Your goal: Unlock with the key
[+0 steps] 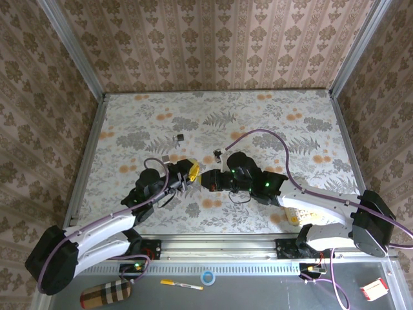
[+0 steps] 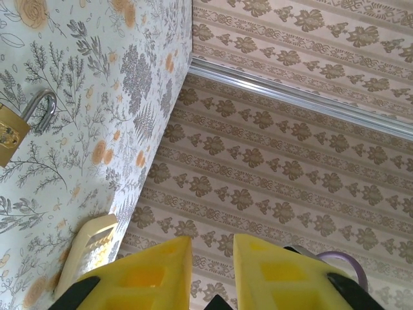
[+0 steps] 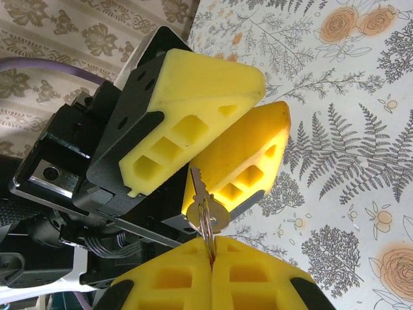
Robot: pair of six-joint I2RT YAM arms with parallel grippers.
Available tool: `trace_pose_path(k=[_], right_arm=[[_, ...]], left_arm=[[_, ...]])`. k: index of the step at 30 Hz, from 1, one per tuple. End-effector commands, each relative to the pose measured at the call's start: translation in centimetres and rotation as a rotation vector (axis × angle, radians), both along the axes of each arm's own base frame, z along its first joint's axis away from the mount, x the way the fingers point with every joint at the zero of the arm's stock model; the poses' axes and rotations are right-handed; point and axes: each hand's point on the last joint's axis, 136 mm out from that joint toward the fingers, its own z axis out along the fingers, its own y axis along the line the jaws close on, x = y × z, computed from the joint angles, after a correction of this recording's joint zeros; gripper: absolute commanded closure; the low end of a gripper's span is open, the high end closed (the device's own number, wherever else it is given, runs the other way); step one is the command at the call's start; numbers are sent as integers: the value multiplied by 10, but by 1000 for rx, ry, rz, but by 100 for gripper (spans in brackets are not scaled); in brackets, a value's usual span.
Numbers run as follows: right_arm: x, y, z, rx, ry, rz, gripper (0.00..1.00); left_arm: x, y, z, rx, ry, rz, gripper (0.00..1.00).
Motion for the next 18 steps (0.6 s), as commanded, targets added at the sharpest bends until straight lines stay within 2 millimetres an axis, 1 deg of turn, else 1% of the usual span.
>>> trace_pose_path(k=[1, 4, 11, 16, 17, 18], right_arm=[[-6, -3, 5, 7, -9, 7, 100], [-6, -4, 4, 4, -12, 10, 100], [-9, -2, 5, 2, -20, 33, 100], [-11, -2, 6, -2, -26, 50, 100], [-10, -5, 6, -7, -27, 41, 92], [-8, -8, 10, 8, -26, 29, 75]], left_arm=[[-1, 5, -4, 27, -12, 2, 77], [-2, 7, -5, 34, -10, 5, 81], [-2, 11, -5, 57, -14, 11, 100], [-1, 13, 0, 94, -55, 11, 100], [0, 14, 4, 115, -90, 10, 100], [3, 18, 9, 153, -135, 14, 100]])
